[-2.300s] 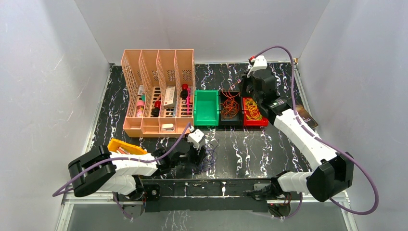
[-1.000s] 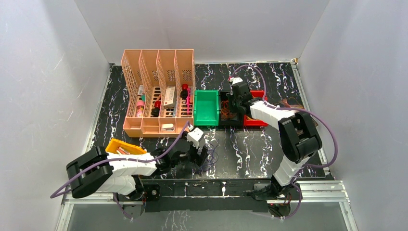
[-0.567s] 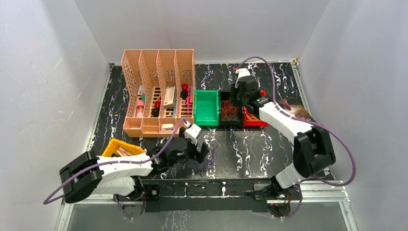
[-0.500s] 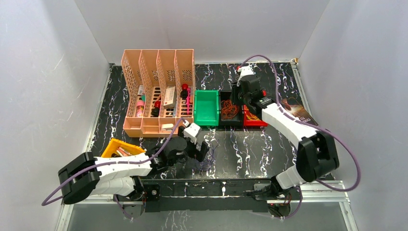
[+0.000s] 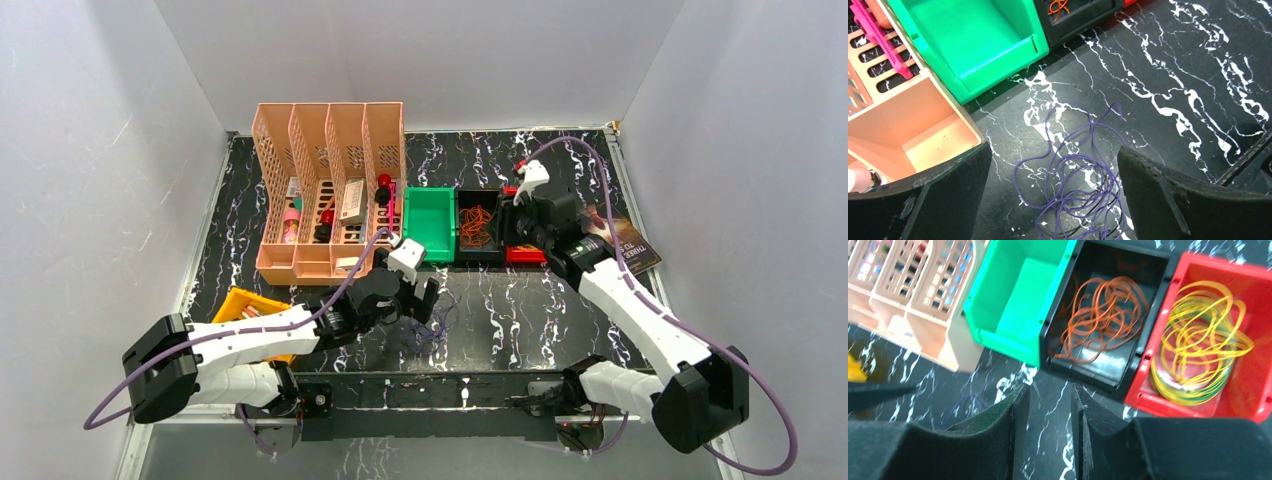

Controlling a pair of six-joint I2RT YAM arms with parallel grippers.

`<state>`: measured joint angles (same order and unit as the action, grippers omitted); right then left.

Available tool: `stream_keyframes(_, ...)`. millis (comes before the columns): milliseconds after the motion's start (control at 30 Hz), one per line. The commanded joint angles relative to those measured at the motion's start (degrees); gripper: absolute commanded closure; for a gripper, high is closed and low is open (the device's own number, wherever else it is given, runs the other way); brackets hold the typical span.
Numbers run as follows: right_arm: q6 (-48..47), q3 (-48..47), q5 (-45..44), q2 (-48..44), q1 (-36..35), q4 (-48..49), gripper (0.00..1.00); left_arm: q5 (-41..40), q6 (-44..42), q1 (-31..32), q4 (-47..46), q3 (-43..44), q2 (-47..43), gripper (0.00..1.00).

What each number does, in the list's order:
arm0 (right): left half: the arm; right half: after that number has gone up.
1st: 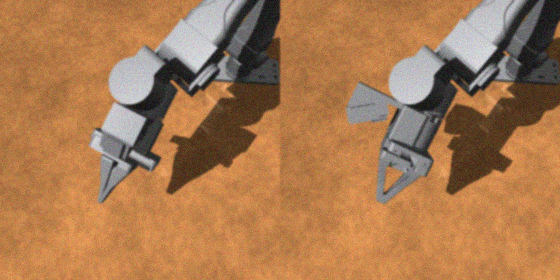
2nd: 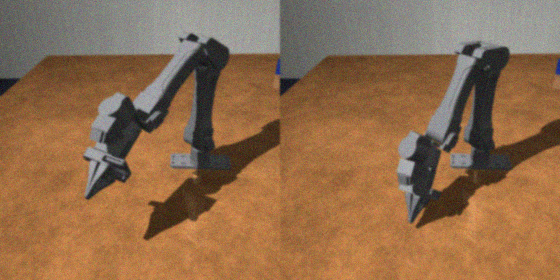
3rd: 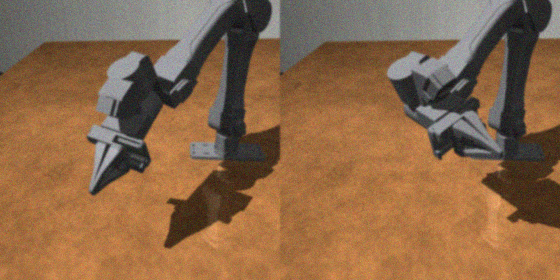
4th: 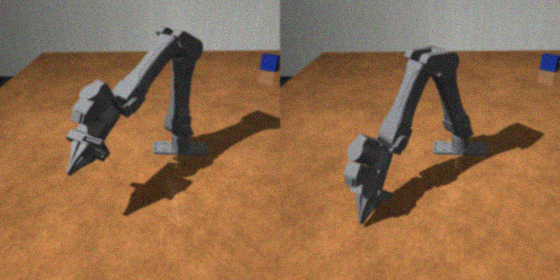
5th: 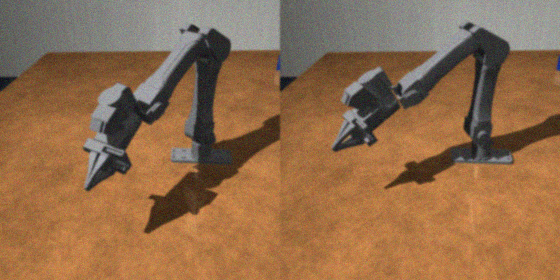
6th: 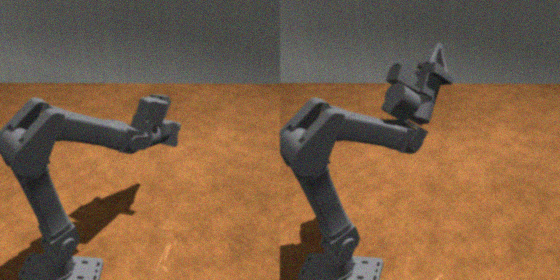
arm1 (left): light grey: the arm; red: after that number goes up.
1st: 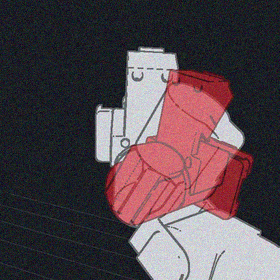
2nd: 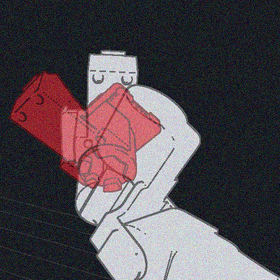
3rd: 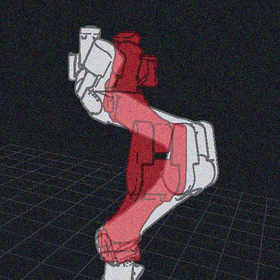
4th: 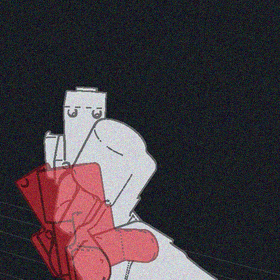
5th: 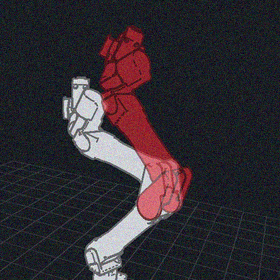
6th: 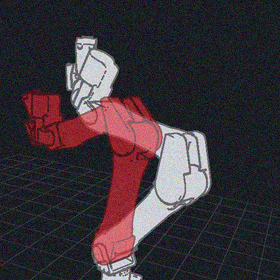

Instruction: Untangle the cables

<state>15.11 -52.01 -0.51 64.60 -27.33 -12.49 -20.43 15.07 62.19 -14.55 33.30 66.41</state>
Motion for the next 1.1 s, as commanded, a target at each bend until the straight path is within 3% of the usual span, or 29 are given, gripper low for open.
stream_keyframes(0,1.74,3.36,8.79,-4.37,0.23,-3.61,0.56,0.47,0.06,-0.32,9.42,3.57,0.48,0.05)
stream_keyframes(133,1.45,7.90,16.16,-6.37,0.23,-3.52,0.56,-0.82,1.39,-0.32,16.12,5.10,0.16,0.04)
stream_keyframes(300,3.86,11.26,23.93,-5.30,-0.45,0.20,0.57,-1.11,2.63,-0.40,16.60,3.04,-3.37,0.02)
stream_keyframes(833,27.73,22.62,3.70,-4.59,-11.11,11.68,0.54,0.12,3.55,-0.39,14.35,2.63,-1.52,0.03)
stream_keyframes(1067,31.89,21.61,-1.43,0.54,-13.78,11.96,0.48,0.21,3.73,-0.40,13.87,2.27,-1.50,0.03)
